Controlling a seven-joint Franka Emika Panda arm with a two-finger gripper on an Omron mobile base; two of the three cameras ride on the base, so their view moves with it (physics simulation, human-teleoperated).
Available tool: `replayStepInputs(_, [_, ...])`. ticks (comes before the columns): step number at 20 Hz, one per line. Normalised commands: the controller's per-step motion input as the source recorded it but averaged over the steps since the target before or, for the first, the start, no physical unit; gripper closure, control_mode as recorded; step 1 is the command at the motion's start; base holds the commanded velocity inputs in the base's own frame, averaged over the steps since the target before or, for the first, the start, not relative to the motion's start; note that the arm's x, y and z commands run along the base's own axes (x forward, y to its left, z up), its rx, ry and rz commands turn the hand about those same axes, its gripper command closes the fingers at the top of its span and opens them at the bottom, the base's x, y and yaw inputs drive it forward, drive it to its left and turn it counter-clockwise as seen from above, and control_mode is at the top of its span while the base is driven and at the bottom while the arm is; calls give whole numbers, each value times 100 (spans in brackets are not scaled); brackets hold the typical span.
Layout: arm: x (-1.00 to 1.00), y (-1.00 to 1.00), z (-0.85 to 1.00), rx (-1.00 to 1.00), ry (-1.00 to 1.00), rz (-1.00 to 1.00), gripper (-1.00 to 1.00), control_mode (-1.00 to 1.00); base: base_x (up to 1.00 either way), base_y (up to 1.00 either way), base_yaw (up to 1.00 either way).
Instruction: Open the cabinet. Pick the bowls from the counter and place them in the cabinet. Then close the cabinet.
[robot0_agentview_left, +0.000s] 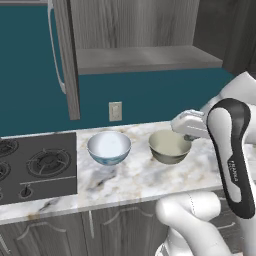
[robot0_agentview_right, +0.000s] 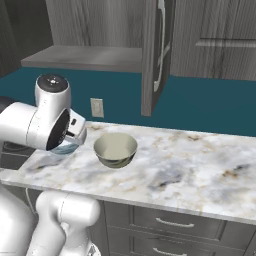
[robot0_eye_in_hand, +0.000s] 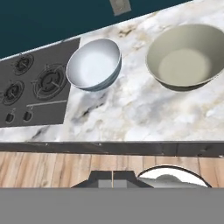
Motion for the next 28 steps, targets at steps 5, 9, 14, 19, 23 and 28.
replayStepInputs(5, [58,34,-40,1,-1,1,100,-100,0,0,0])
replayStepInputs(9, [49,59,-80,-1,-1,-3,-100,-100,0,0,0])
replayStepInputs(14, [46,59,-40,0,0,-8,-100,-100,0,0,0])
replayStepInputs(19, [50,10,-27,0,0,-11,-100,-100,0,0,0])
replayStepInputs(23, [43,0,-34,0,0,-14,-100,-100,0,0,0])
replayStepInputs(28, [47,7,-29,1,1,-20,-100,-100,0,0,0])
